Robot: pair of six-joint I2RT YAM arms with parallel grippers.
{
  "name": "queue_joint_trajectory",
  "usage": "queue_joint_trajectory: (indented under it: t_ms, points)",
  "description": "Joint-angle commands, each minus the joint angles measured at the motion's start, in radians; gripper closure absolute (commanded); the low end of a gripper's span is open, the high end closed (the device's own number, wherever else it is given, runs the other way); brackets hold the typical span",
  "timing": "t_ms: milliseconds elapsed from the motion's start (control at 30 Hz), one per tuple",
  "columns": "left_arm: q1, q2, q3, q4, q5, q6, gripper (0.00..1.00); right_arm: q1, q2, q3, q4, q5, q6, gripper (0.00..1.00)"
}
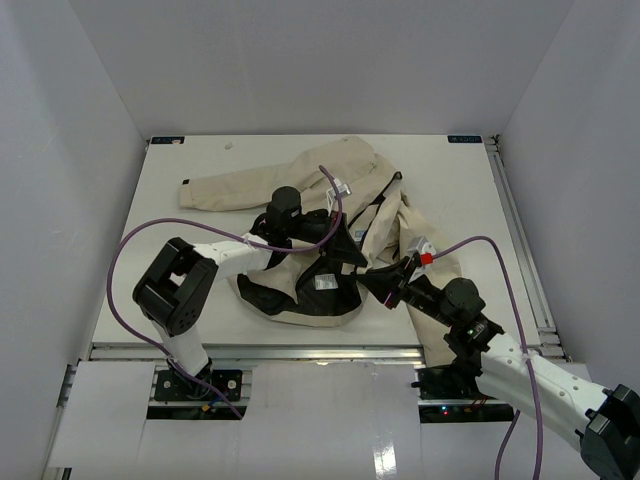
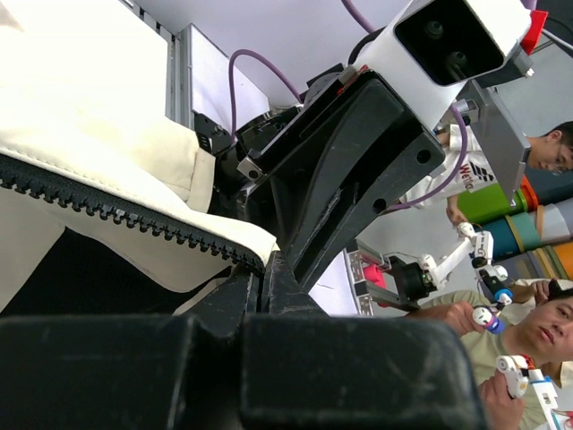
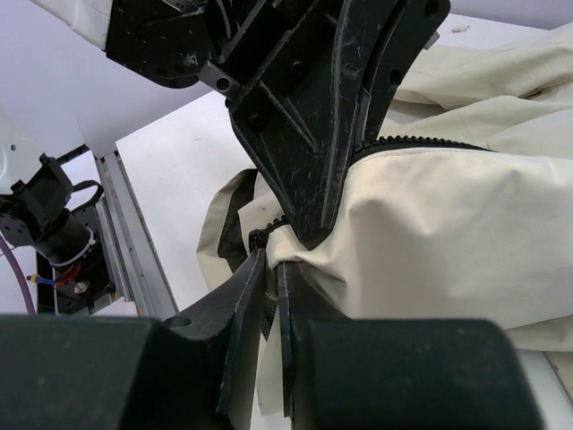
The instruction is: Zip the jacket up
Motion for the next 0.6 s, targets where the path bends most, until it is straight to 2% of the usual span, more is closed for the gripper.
queue_joint_trajectory:
  t_ms: [0, 100, 267, 333, 400, 567]
  points:
    - [0.009, -0.024, -0.013, -0.031, -0.003, 0.068, 1.0, -0.001, -0.015, 0.004, 0.093, -0.006, 0.002, 0.87]
    - [0.012, -0.024, -0.015, -0.026, -0.003, 0.067, 1.0, -0.002, -0.01, 0.003, 0.092, 0.003, 0.009, 0.87]
    - [0.017, -0.032, -0.023, -0.023, -0.011, 0.073, 1.0, -0.001, -0.019, -0.005, 0.093, 0.008, 0.023, 0.8]
    - [0.018, -0.035, -0.027, -0.02, -0.014, 0.075, 1.0, -0.003, -0.016, -0.002, 0.093, 0.004, 0.026, 0.84]
    - [0.018, -0.036, -0.028, -0.015, -0.014, 0.074, 1.0, -0.003, -0.011, 0.002, 0.092, -0.002, 0.029, 0.92]
    - [0.02, -0.047, -0.034, 0.005, -0.012, 0.068, 1.0, -0.003, 0.014, 0.004, 0.092, -0.008, 0.033, 0.92]
